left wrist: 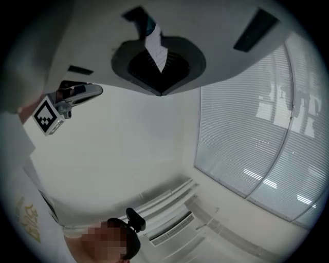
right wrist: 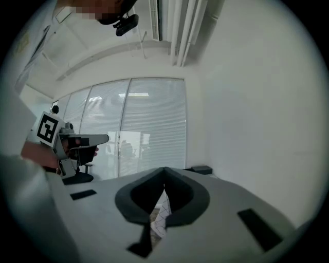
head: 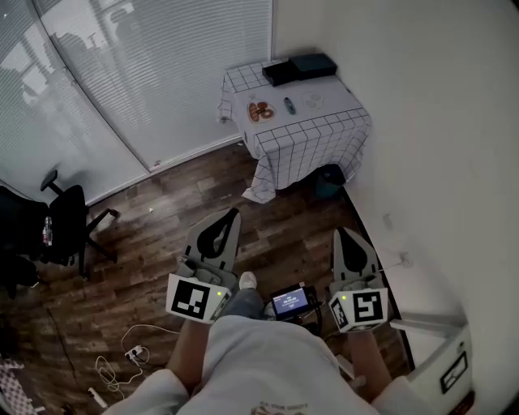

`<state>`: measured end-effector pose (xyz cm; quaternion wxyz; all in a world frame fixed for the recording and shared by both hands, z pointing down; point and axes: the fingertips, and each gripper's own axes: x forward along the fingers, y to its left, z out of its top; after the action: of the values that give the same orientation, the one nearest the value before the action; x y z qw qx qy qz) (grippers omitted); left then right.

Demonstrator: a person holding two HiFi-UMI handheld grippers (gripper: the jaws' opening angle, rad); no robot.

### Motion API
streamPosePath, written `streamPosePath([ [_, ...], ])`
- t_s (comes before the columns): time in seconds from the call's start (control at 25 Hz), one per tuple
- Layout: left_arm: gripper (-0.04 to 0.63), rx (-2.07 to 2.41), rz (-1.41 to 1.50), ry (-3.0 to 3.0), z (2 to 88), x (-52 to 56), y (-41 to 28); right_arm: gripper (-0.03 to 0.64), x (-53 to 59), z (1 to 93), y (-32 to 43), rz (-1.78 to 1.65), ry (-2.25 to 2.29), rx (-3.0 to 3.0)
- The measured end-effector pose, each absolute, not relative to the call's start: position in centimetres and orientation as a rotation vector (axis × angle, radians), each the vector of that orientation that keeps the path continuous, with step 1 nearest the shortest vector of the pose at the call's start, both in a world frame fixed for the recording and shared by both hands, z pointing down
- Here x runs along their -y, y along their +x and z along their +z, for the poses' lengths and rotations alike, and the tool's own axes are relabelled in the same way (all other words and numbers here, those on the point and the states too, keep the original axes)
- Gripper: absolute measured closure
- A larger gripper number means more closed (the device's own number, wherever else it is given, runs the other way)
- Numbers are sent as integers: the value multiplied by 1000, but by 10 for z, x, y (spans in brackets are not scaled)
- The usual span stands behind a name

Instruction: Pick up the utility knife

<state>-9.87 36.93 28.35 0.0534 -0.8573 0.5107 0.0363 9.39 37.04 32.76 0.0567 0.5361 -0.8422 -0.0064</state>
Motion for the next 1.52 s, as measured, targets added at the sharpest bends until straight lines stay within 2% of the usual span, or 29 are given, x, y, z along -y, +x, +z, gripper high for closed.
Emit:
streamPosePath([
  [0.4, 588, -1554, 85, -2662, 297, -349, -85, 610, -348, 336, 97, 2, 1598, 2562],
  [0.76, 588, -1504, 81, -2685, 305, -282, -74, 609, -290, 339, 106, 50, 1669, 2543],
  [1.52, 588, -1479, 137, -2727, 310, -148, -116, 610, -171, 328, 72, 194, 1782, 2588],
])
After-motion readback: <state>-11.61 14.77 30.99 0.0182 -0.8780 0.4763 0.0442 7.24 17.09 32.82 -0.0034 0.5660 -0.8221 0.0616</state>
